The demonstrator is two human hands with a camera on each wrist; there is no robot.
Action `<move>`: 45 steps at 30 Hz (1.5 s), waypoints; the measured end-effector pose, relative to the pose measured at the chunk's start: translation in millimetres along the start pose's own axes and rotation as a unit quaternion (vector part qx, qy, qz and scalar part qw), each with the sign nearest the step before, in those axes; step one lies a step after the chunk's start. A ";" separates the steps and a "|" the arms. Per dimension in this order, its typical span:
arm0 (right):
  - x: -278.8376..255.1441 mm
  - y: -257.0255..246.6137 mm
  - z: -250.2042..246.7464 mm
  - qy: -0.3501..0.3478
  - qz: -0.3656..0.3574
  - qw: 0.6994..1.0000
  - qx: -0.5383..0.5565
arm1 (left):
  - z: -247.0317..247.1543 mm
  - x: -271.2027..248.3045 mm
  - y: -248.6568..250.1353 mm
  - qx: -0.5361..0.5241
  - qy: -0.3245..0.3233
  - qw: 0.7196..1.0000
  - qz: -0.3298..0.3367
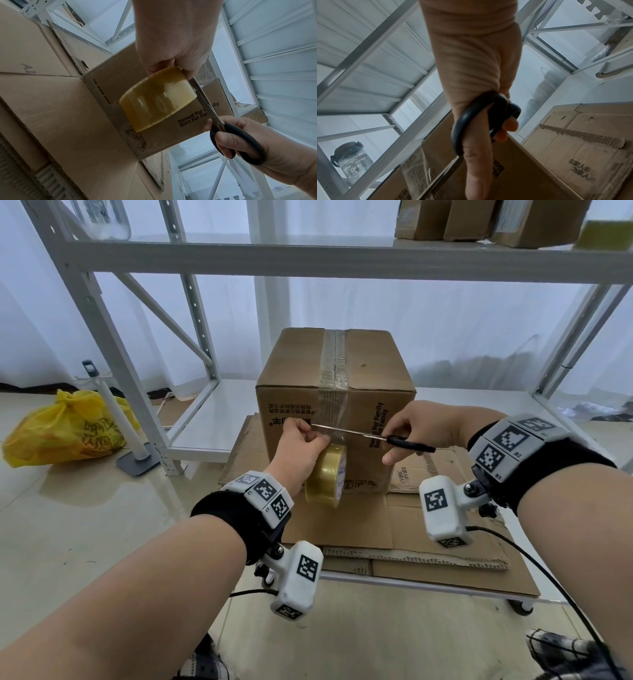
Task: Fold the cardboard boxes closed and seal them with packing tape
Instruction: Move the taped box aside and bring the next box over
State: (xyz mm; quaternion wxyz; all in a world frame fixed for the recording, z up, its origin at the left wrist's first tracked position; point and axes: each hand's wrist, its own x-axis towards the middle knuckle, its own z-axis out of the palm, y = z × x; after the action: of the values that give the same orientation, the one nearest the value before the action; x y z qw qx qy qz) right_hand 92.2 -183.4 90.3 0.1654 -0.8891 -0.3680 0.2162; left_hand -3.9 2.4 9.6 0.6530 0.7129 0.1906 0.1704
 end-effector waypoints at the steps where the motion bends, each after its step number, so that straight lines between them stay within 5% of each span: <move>1: 0.2 -0.5 -0.9 0.002 0.001 1.000 -0.009 | -0.4 -0.1 0.5 0.000 0.000 1.000 -0.001; 8: 4.5 -1.5 8.2 -0.028 0.007 0.997 -0.067 | -2.2 -3.4 -9.3 0.071 -0.018 0.997 -0.028; 17: -15.5 35.4 30.3 -0.002 -0.004 0.999 0.041 | 1.9 -11.5 -7.5 0.073 -0.060 0.995 -0.029; 22: -47.4 82.3 30.1 0.043 0.066 0.990 0.116 | 21.7 -21.7 -3.9 0.132 -0.125 0.983 -0.006; 27: -89.4 149.5 41.2 -0.008 0.205 0.969 0.140 | 81.1 -38.3 -4.1 0.264 -0.252 0.927 0.083; 33: -132.0 209.5 58.0 0.003 0.393 0.917 0.075 | 167.2 -48.8 -13.9 0.385 -0.324 0.842 0.195; 39: -134.7 232.9 72.9 -0.013 0.428 0.903 -0.030 | 246.6 -29.7 -17.8 0.498 -0.370 0.704 0.345; 45: -119.1 257.0 83.7 -0.053 0.396 0.915 -0.054 | 302.1 4.1 -32.4 0.550 -0.392 0.636 0.373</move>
State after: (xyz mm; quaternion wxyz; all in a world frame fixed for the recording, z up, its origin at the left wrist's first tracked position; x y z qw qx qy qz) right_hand 123.9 -431.8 -66.2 -0.0024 -0.9568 -0.0049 0.2906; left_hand 146.8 -254.8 -49.6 0.0341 0.9506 -0.3068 -0.0323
